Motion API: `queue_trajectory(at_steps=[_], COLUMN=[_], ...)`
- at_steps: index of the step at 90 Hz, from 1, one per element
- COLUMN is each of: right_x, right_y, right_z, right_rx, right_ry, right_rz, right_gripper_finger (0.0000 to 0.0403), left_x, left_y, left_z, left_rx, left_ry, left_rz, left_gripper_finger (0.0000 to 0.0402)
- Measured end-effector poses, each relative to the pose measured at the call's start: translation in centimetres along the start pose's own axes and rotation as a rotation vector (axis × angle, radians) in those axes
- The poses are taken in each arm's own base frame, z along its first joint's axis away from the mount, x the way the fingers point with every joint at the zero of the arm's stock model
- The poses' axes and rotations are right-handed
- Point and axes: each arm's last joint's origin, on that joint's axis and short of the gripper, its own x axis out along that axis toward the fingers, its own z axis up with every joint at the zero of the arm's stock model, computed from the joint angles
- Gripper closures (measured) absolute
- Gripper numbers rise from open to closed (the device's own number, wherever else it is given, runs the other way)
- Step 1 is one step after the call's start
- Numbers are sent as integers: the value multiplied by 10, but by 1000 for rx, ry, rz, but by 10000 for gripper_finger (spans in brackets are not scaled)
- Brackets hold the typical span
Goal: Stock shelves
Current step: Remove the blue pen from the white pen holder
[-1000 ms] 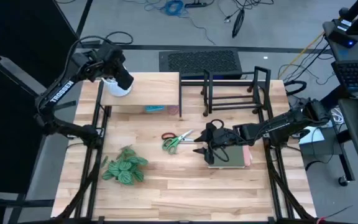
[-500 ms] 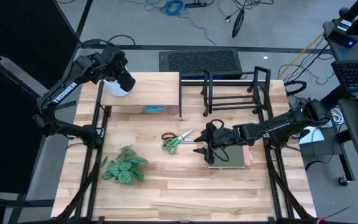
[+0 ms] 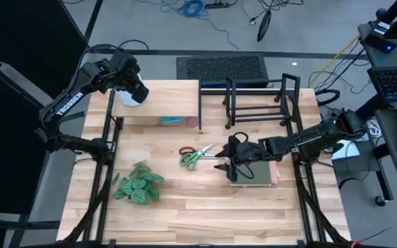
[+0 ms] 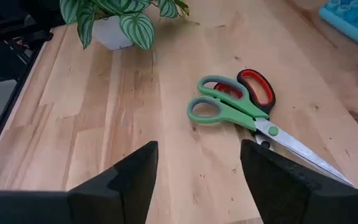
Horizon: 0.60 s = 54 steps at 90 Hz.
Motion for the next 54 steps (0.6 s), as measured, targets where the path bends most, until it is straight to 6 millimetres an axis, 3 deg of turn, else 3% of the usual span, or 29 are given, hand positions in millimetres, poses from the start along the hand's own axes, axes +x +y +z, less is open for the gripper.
queue_trajectory(at_steps=[38,54], right_x=[0,0], right_y=[1,1], right_z=[2,2], right_rx=[1,-7], right_ry=[-16,-22], right_rz=[6,7], right_gripper_finger=[190,190], left_x=[-21,-44], left_y=[5,10], left_z=[-11,-10], left_rx=[-21,-40], left_ry=[-65,-148], left_rz=[1,3], left_gripper_finger=[374,375])
